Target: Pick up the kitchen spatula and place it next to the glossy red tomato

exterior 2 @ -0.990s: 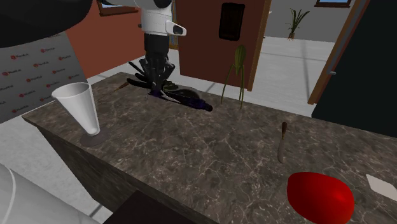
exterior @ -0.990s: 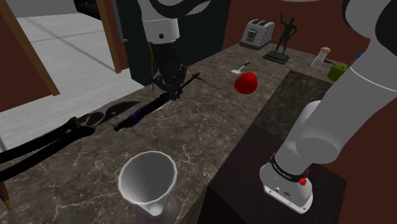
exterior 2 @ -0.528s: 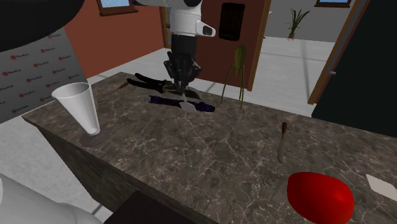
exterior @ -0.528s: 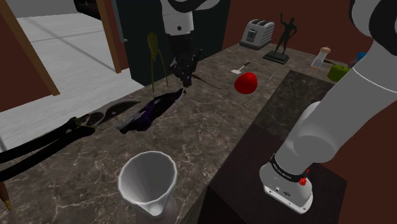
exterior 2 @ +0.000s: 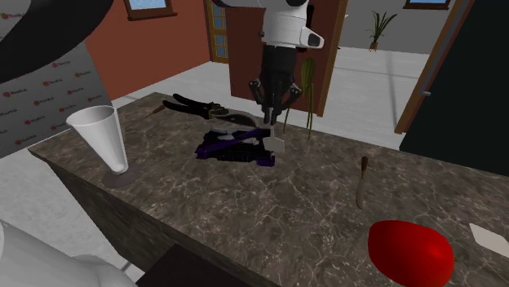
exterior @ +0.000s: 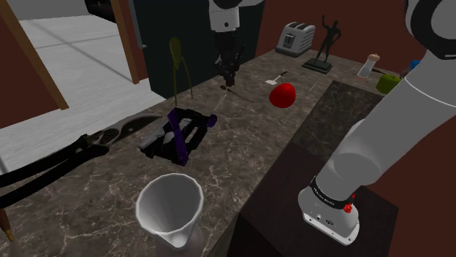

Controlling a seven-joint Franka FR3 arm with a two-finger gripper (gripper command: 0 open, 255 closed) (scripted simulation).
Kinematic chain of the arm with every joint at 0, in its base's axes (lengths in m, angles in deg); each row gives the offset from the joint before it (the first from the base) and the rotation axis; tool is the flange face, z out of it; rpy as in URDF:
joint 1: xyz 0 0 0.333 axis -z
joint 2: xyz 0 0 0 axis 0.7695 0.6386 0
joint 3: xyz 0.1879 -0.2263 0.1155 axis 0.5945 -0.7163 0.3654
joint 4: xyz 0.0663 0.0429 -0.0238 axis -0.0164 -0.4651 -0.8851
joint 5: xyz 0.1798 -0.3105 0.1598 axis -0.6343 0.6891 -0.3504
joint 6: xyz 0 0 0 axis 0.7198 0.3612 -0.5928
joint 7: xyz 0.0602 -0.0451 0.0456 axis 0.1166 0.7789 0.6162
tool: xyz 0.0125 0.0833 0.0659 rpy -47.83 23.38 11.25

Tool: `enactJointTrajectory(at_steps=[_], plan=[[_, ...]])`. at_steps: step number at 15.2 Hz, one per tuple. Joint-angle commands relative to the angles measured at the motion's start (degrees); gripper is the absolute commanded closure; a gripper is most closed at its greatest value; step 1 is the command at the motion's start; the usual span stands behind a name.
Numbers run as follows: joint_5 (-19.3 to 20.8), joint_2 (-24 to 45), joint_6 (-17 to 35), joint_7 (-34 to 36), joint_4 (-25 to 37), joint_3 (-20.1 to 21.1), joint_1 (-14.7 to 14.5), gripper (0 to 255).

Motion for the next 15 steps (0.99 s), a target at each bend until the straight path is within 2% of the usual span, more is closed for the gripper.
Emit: enactJointTrajectory(at_steps=[1, 8, 15], plan=[[0.9, 0.6, 0.3, -2.6, 0.2, -1.5, 1.2, 255], [3.7, 5.0, -0.1, -11.3, 5.1, -6.3, 5.5, 255], [5.6, 11.9, -1.1, -19.8, 13.5, -10.6, 9.9, 255]])
